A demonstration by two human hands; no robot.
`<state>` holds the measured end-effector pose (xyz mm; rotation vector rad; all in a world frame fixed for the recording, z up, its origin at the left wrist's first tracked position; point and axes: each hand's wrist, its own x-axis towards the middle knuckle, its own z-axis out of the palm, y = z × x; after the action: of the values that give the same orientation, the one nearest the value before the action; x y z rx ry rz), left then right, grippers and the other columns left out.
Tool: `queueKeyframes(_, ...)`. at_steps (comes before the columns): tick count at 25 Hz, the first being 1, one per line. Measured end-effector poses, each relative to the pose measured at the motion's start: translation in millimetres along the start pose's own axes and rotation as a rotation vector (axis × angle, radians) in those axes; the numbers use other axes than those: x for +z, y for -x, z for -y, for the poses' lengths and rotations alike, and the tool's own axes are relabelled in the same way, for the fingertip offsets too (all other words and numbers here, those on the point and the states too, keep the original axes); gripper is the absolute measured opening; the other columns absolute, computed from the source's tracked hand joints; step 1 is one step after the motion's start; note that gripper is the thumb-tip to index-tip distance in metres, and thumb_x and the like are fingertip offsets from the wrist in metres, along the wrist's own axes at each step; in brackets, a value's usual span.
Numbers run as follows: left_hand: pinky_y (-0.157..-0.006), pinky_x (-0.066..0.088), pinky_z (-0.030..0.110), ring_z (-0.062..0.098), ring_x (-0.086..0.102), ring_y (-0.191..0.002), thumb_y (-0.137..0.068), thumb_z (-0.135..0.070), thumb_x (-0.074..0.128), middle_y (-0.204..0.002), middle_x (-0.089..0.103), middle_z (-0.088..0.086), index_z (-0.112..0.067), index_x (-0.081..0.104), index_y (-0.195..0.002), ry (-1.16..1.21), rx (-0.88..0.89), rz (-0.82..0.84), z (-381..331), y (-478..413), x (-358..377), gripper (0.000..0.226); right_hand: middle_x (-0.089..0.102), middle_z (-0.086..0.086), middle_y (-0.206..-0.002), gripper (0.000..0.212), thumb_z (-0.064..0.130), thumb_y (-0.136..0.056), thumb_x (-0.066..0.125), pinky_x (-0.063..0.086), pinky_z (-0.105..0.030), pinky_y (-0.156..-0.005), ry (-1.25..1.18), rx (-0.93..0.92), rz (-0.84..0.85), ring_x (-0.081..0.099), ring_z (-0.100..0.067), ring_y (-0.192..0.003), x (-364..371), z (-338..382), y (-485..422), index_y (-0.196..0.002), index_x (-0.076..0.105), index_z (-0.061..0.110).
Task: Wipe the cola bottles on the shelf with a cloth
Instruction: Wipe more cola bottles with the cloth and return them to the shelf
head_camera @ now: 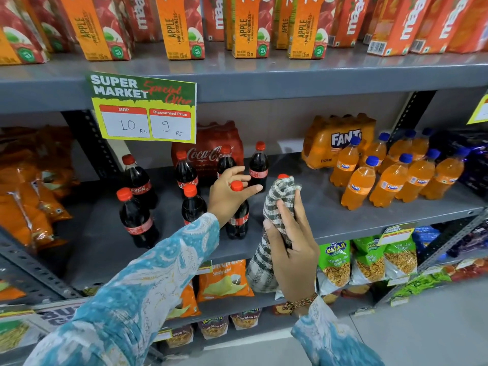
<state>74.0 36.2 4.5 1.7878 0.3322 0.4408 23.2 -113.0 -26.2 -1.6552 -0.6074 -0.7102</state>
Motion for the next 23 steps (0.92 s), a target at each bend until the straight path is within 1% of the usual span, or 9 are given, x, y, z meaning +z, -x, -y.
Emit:
queueKeyframes(3,-0.104,0.041,0.028,0.003,0.054,-0.116,-0.073,-0.031,0.079,-0.123,0.062,-0.007,-0.023,0.05,-0.129,-0.005,0.049,-0.017,-6.9,9.8,-1.7,0.064,0.043,-0.017,-0.143,0.039,0.024,-0.091,0.058,0.043,-0.012,-0.095,-0.04,0.012,-0.002,0.051,-0.029,-0.127,1.6,5.4,0.9,-0.127,0.052,0.009)
queueKeyframes(6,-0.1,0.032,0.009,-0.007,0.048,-0.119,-0.081,-0.031,0.071,-0.127,0.058,-0.011,-0.019,0.054,-0.128,-0.062,0.316,-0.211,-18.8,29.8,-13.3,0.051,0.041,-0.019,-0.143,0.036,0.023,-0.097,0.054,0.054,-0.034,-0.089,0.03,-0.127,0.04,0.052,-0.037,-0.124,3.8,0.7,5.1,-0.128,0.052,0.006)
queueKeyframes(8,-0.102,0.031,0.01,-0.002,0.048,-0.12,-0.085,-0.024,0.067,-0.124,0.058,-0.008,-0.016,0.061,-0.121,-0.153,0.498,-0.383,-16.9,35.5,-32.6,0.038,0.041,-0.023,-0.142,0.034,0.015,-0.095,0.055,0.053,-0.049,-0.09,0.115,-0.254,0.109,0.045,-0.043,-0.129,6.5,-4.4,8.8,-0.127,0.053,0.003)
queueKeyframes(10,-0.105,0.03,0.017,0.008,0.046,-0.125,-0.083,-0.025,0.067,-0.129,0.057,-0.001,-0.016,0.059,-0.123,-0.219,0.451,-0.457,-8.2,28.6,-57.8,0.041,0.041,-0.024,-0.141,0.034,0.01,-0.093,0.057,0.05,-0.053,-0.093,0.141,-0.277,0.14,0.041,-0.043,-0.131,10.7,-4.5,14.6,-0.126,0.054,0.003)
queueKeyframes(13,-0.103,0.034,0.022,0.008,0.049,-0.121,-0.077,-0.029,0.074,-0.127,0.056,-0.007,-0.02,0.054,-0.127,-0.208,0.109,-0.263,7.4,8.6,-79.6,0.055,0.04,-0.024,-0.142,0.036,0.009,-0.092,0.057,0.05,-0.052,-0.093,0.145,-0.248,0.152,0.041,-0.042,-0.132,16.2,1.0,21.7,-0.127,0.053,0.005)
queueKeyframes(15,-0.101,0.04,0.024,0.007,0.056,-0.114,-0.073,-0.029,0.078,-0.117,0.062,-0.009,-0.021,0.057,-0.124,-0.165,0.006,-0.136,17.4,-0.8,-81.2,0.056,0.041,-0.025,-0.141,0.034,0.01,-0.093,0.056,0.051,-0.051,-0.092,0.154,-0.266,0.163,0.041,-0.041,-0.132,19.2,4.8,23.4,-0.126,0.054,0.006)
queueKeyframes(17,-0.097,0.045,0.025,0.005,0.061,-0.107,-0.072,-0.028,0.079,-0.108,0.067,-0.01,-0.023,0.06,-0.119,-0.111,0.008,-0.1,25.1,-3.5,-79.2,0.051,0.041,-0.025,-0.142,0.034,0.011,-0.093,0.055,0.051,-0.05,-0.092,0.153,-0.277,0.165,0.041,-0.04,-0.132,19.8,8.2,23.8,-0.126,0.054,0.006)
queueKeyframes(21,-0.089,0.048,0.016,-0.002,0.065,-0.096,-0.075,-0.019,0.078,-0.1,0.072,-0.008,-0.022,0.064,-0.113,-0.042,0.043,0.036,33.3,-8.8,-81.1,0.041,0.042,-0.018,-0.142,0.035,0.013,-0.093,0.055,0.053,-0.046,-0.089,0.188,-0.273,0.152,0.044,-0.038,-0.131,16.4,12.2,26.8,-0.127,0.055,0.007)
queueKeyframes(23,-0.088,0.05,0.02,0.0,0.067,-0.087,-0.078,-0.015,0.074,-0.089,0.074,-0.005,-0.018,0.07,-0.097,-0.008,0.051,0.054,34.6,-10.7,-81.7,0.019,0.043,-0.021,-0.141,0.034,0.013,-0.093,0.055,0.051,-0.043,-0.093,0.178,-0.278,0.15,0.044,-0.039,-0.13,14.3,12.0,29.3,-0.126,0.055,0.005)
